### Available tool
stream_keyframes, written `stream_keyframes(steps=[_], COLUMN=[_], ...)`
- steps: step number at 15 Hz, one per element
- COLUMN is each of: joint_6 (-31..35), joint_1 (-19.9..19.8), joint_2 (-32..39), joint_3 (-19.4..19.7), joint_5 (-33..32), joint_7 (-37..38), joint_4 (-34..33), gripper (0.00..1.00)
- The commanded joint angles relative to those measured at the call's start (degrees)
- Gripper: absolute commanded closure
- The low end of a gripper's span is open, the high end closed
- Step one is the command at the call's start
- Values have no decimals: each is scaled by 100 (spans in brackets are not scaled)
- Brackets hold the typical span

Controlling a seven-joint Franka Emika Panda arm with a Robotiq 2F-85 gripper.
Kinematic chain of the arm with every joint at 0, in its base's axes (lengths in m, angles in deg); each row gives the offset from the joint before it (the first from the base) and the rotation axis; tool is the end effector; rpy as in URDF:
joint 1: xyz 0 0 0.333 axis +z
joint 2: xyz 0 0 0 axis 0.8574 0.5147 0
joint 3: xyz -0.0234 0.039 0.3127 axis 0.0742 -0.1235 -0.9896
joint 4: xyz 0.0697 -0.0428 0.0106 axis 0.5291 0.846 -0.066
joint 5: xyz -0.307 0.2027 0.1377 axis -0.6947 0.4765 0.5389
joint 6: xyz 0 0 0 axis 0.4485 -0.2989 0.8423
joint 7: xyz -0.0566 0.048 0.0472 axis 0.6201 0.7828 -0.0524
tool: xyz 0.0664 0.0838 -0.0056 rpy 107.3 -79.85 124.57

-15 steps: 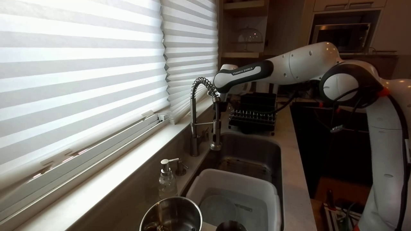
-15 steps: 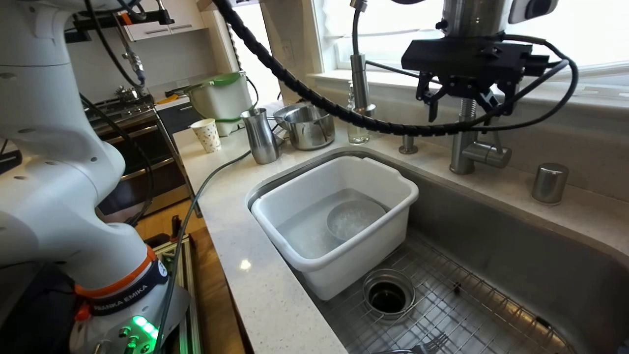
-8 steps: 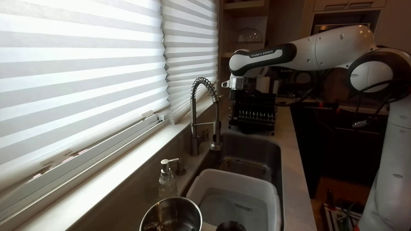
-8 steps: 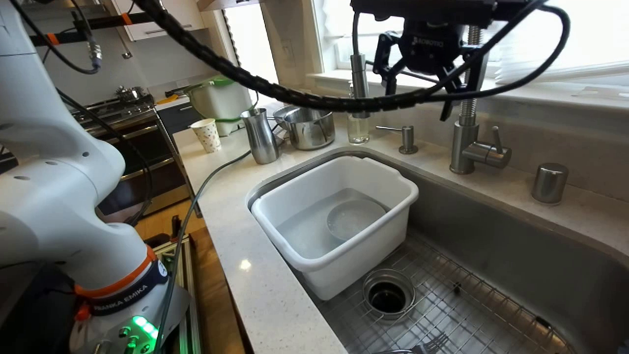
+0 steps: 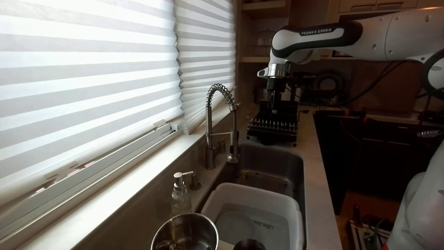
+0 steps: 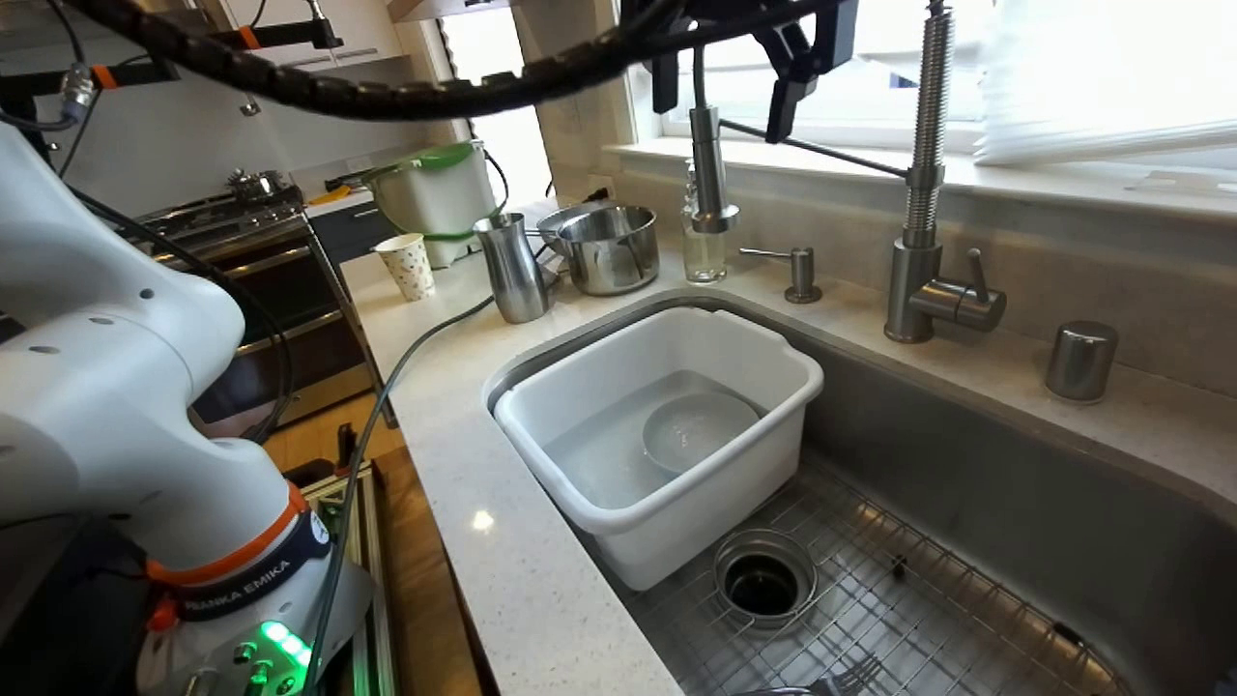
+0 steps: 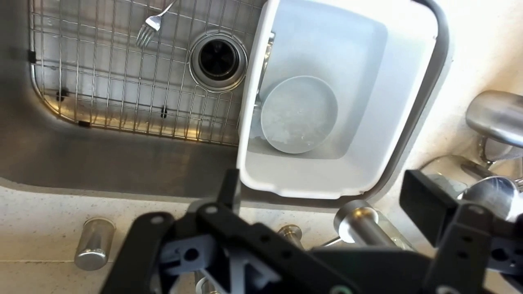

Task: Turn off the running sink water

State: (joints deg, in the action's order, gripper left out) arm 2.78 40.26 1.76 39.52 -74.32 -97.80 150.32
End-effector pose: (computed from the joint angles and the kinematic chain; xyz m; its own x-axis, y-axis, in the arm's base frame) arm 0.4470 -0.2499 0.5985 0.9447 0.3111 0.1033 0.3269 -0.9177 -0.2256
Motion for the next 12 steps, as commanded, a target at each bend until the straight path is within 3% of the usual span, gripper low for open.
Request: stream_keyframes(steps=[1,12], joint_6=[40,-13], joint_1=[217,356], joint_2=[-507,-380], joint_3=[186,360], joint_5=[-158,-38], joint_7=[134,68], joint_4=[414,199], gripper=[0,0])
